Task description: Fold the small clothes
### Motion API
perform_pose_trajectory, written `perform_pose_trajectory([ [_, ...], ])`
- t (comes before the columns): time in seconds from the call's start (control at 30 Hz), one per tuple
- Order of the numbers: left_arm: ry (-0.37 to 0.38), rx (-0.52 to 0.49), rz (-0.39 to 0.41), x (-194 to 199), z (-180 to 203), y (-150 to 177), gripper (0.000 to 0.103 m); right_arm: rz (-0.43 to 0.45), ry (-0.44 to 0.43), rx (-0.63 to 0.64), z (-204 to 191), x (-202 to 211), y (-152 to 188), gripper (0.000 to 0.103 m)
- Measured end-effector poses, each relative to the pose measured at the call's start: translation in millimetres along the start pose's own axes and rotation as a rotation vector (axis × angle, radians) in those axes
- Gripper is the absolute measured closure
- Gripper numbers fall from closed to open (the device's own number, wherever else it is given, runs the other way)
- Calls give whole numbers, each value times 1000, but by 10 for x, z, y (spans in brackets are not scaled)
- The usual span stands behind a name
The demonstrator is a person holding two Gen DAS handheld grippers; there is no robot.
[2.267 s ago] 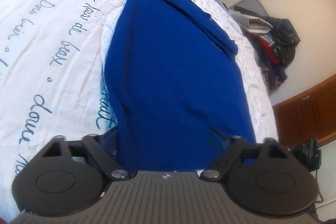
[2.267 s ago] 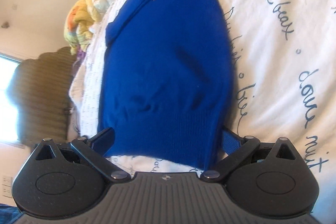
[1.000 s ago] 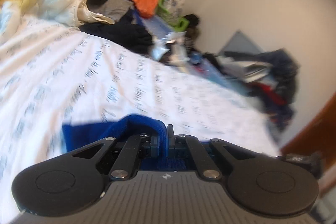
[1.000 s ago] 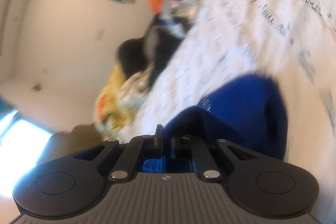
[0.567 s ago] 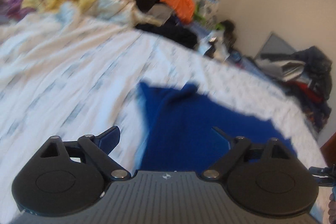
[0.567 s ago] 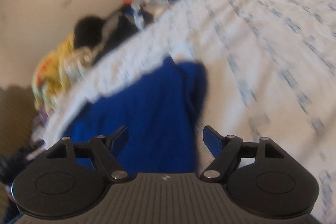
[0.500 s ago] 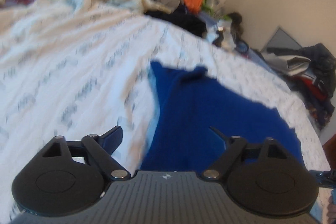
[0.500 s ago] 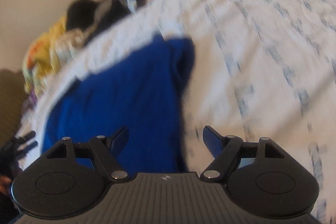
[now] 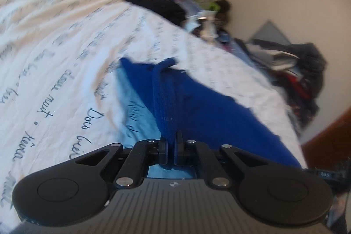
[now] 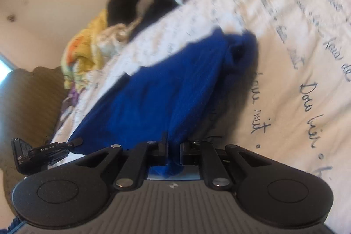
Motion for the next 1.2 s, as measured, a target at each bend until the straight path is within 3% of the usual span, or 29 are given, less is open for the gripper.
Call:
perform_pose_trajectory([
  [0.13,32,-98,-15,503,159,349,96,-40,-56,25,-27,551,400,97],
  [0.2,-2,-124,-56,517,49,608,87,-77,13,11,111,651,653,94],
  [0.27,-135,-106,-59,501,-157,762,74,-95,161,10,292,642,816,70],
  [0.3,-189,-96,-51,489,-244,733,61,-88,207,-4,379,637,827,65],
  [0.37,-230,-126,16,448,-265,514,47,-35,270,-28,435,643,692,56],
  [0.43,-261,-196,81,308,-141,241,28,29,236,12,300,602,445,55],
  [0.5,-254,-279,109,13,46,-18,22,86,167,58,150,468,154,55],
  [0.57,-260,-358,89,-421,198,-186,24,96,141,82,24,191,-116,55],
  [0.6,-276,-378,58,-644,230,-245,29,88,154,93,-19,16,-231,55],
  [0.67,-291,-390,-20,-1076,234,-313,36,75,204,122,-61,-336,-435,55],
  [0.77,-305,-411,-114,-1535,172,-293,54,33,299,146,-46,-831,-586,55],
  [0.8,-307,-440,-126,-1624,168,-270,83,22,339,145,21,-948,-601,56],
  [0.83,-322,-457,-114,-1663,159,-251,92,48,329,185,23,-982,-569,61],
  [0.87,-328,-467,-95,-1645,169,-257,92,52,332,219,9,-1010,-545,94],
  [0.93,-331,-485,-5,-1490,240,-307,93,28,327,249,-25,-994,-520,96],
  [1.0,-299,-513,53,-1365,307,-346,93,99,322,301,-116,-843,-520,96],
  [1.07,-313,-517,29,-1463,291,-324,93,155,324,279,-61,-733,-587,96],
  [1.13,-349,-528,-54,-1728,204,-223,90,143,328,234,101,-850,-598,95],
  [1.2,-381,-535,-9,-1691,210,-172,83,168,331,236,168,-950,-499,92],
])
Point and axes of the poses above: each gripper's, at about its wrist camera, not at the fingertips, and x roughly against the way its jaws point, z to its right, y to its underside, the point moved 3 cm from there along -x, roughly the way its jaws point, and after that the axes turned 12 degrees about -x, right-handed, at the moved point
